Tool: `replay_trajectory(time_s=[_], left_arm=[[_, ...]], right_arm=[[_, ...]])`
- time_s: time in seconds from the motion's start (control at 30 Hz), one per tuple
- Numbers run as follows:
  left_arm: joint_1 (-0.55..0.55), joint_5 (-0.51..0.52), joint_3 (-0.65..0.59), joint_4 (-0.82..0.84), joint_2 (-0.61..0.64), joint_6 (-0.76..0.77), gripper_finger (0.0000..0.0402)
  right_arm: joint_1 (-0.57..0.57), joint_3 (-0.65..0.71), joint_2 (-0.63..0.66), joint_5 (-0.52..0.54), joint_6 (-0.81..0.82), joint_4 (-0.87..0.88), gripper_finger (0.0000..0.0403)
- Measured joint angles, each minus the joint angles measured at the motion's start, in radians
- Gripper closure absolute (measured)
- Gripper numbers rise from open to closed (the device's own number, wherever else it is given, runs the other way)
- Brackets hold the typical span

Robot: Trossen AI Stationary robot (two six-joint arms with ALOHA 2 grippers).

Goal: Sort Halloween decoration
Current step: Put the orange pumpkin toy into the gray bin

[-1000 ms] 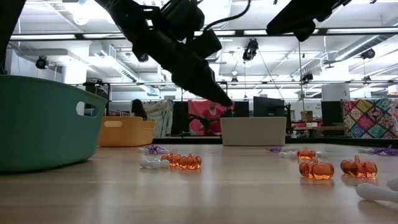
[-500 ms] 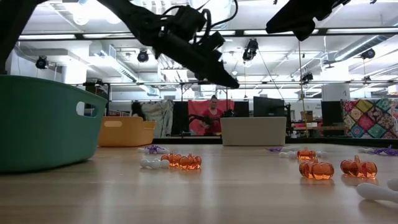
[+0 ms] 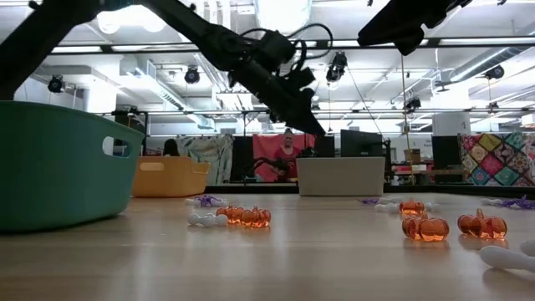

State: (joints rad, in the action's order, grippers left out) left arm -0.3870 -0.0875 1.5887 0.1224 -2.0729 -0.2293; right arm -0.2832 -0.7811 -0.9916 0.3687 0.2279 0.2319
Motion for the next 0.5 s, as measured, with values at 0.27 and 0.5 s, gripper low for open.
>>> replay_trajectory(time_s=[0.27,0.5], left_arm=[[-0.029,0.003,0.128,0.127,-0.083,0.012,0.0351],[-0.056,0.025,0.197,0.185,-0.113,0.007,0.0351]], right_arm=[[0.000,0.000,0.000,0.000,0.000,0.003,0.0346],[0.000,0.000,0.000,0.000,0.000,0.003,0.0346]])
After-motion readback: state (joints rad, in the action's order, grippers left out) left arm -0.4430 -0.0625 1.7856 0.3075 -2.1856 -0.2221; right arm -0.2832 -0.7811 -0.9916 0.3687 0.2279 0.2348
